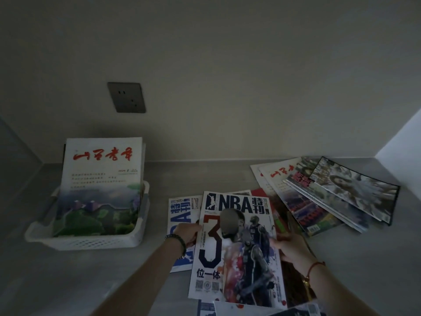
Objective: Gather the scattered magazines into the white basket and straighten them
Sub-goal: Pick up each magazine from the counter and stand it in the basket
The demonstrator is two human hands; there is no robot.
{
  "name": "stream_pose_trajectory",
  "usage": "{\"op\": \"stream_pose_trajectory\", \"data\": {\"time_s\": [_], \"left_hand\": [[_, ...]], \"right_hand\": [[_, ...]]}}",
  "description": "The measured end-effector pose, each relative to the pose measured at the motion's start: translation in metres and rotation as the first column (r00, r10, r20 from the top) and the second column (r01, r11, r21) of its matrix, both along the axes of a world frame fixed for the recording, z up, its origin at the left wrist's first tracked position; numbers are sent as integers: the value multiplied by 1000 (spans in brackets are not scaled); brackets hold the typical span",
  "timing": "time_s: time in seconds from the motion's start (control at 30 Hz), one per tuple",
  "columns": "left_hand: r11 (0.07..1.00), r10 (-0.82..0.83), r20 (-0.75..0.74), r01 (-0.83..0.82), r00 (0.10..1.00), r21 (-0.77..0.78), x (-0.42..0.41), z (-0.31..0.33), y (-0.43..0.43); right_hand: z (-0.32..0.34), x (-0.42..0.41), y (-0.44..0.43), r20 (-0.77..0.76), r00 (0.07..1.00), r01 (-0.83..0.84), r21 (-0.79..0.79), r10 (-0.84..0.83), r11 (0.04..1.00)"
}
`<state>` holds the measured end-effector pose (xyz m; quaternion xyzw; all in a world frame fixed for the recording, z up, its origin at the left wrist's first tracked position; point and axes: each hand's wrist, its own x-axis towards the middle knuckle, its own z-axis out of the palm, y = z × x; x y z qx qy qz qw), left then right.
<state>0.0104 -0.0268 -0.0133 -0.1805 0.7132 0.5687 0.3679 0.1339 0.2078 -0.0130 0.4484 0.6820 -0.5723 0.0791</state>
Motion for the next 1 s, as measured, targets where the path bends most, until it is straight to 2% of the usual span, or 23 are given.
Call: {"op": "stream_pose_trajectory", "data": {"time_s": [0.23,0.33,0.4,0.5,0.6,0.7,0.87,1.0], "left_hand": [[998,-63,-122,59,991,-36,11,5,0],[997,-10,-151,21,988,73,8,15,-8],[993,-38,-239,64,970,101,2,31,-14],[991,-22,-443,78,896,110,-14,73,-24],[995,26,-632,37,774,87,-38,120,-43],[998,64,-758,-24,650,64,-62,163,-80],[984,171,-799,-145,576,106,-95,201,-156],[977,186,-803,-191,567,91,-117,202,-215]], "right_hand": [[14,2,-6,-70,996,-57,80,62,995],[25,-2,-7,-113,990,-61,151,79,987],[37,-9,-5,-194,980,-21,150,50,988],[67,-26,-12,-326,943,-24,141,70,990],[100,-52,-30,-484,865,-54,169,131,984],[129,-88,-62,-606,786,5,201,120,980],[160,-148,-144,-708,678,-4,263,196,965],[158,-186,-204,-693,679,-32,301,242,953]]}}
